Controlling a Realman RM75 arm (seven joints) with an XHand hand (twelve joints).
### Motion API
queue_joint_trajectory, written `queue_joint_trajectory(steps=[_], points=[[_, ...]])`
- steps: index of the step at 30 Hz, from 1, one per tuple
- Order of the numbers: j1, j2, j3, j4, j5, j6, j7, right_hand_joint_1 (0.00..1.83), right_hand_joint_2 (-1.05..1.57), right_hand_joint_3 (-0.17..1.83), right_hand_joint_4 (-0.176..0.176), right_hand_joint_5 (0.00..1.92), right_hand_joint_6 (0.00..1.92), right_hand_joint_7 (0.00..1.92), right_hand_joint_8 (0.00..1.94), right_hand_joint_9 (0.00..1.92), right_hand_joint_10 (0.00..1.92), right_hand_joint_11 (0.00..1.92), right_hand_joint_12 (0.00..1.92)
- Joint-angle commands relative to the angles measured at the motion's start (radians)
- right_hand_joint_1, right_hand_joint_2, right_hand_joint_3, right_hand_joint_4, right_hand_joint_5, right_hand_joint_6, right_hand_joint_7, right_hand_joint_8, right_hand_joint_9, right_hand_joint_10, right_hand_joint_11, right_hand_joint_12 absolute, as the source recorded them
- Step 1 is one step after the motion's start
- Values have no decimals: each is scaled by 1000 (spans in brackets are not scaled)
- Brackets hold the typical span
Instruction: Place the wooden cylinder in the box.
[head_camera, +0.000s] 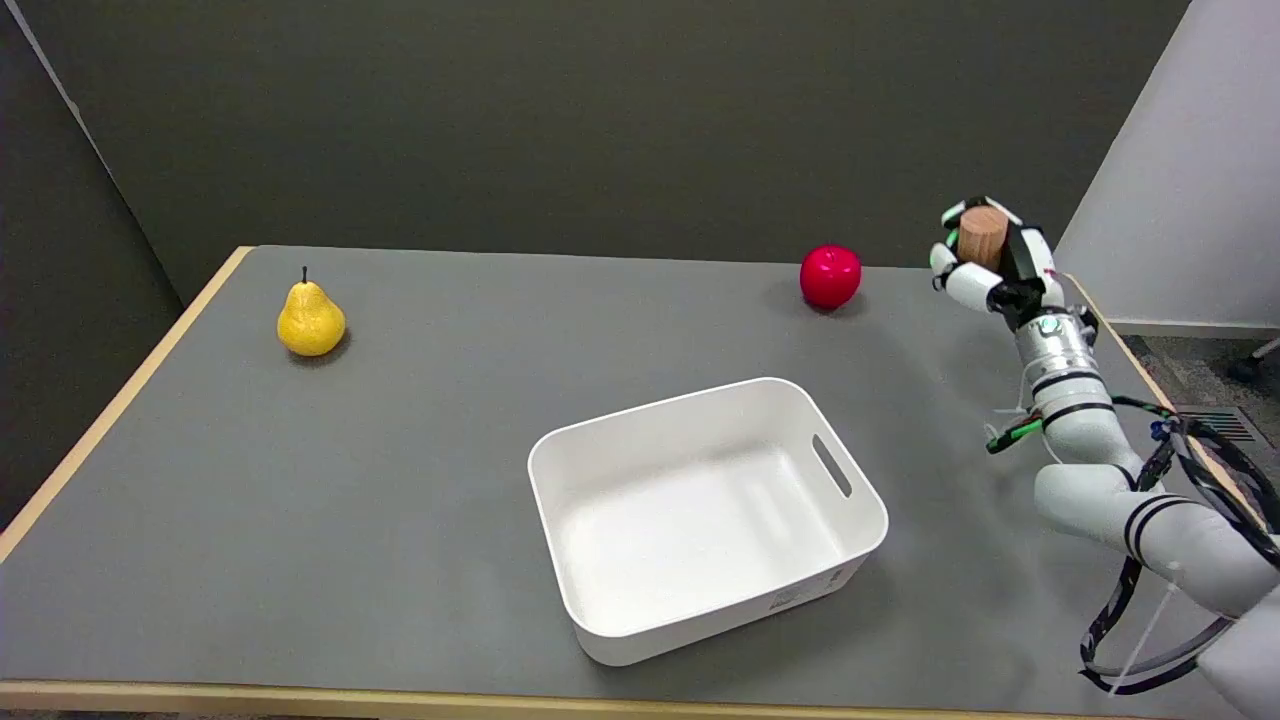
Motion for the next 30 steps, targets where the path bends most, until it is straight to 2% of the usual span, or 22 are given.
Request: queue_joint_trajectory(steps=[1,2,5,7,8,14,22,24,26,28,30], points=[[-230,138,30,545,-176,171,4,1060,1238,457,-164,442,1837,456,1941,692,1921,384,1921],[-256,140,39,596,-212,173,4,1048,1248,442,-176,437,1857,451,1941,696,1921,396,1921],[-309,135,54,704,-279,182,8,1050,1239,458,-176,441,1858,455,1941,716,1921,450,1921],[-339,131,51,760,-300,186,10,1235,1035,780,-11,542,1592,555,1941,745,1921,508,1921],[-355,129,40,795,-306,191,10,1264,1000,835,14,558,1553,572,1941,751,1921,524,1921],[-391,125,-85,913,-272,229,10,1272,971,881,11,564,1557,592,1941,763,1921,557,1921],[-404,98,-209,990,-265,314,11,1274,963,894,9,574,1548,599,1941,788,1921,591,1921],[-404,87,-238,990,-267,303,11,1297,880,1026,15,600,1577,661,1941,893,1921,766,1921],[-404,72,-265,984,-269,298,10,1301,865,1050,16,604,1583,673,1941,908,1921,796,1921],[-407,55,-284,974,-274,295,10,1498,683,1233,5,611,1589,746,1864,883,1921,825,1921],[-411,45,-291,963,-277,276,9,1542,642,1275,3,612,1589,762,1848,878,1921,830,1921]])
